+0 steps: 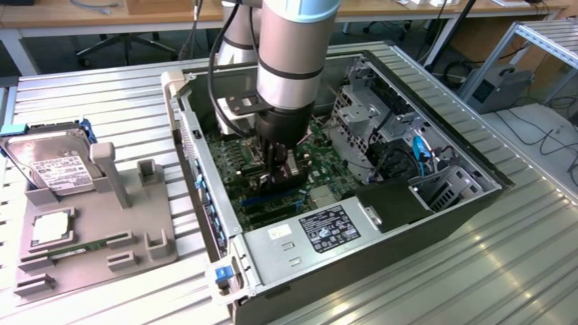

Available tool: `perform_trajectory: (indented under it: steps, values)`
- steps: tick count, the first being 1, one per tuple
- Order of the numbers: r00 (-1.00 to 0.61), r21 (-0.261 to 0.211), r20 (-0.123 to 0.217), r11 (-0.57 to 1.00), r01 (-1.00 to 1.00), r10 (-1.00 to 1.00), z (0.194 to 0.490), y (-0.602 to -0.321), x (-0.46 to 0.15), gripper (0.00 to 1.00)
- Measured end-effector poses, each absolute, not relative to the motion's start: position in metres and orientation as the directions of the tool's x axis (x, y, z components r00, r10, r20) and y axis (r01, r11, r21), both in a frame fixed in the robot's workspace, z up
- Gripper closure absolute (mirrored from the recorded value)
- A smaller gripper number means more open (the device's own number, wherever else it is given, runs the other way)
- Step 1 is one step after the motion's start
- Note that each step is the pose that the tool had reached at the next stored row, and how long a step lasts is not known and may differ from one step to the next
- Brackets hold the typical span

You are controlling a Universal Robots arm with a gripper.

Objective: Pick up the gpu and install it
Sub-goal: 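Insert the gpu into the slot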

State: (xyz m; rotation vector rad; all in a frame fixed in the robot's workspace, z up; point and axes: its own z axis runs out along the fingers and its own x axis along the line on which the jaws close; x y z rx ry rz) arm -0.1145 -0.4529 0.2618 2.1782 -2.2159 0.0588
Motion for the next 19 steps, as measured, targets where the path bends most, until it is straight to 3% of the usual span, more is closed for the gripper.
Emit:
perform_trajectory:
  steps: [19]
  values:
    - [-0.017,-0.003,0.053,0.017,-1.000,-0.998,0.2572,-0.4483,-0.1143,0.73]
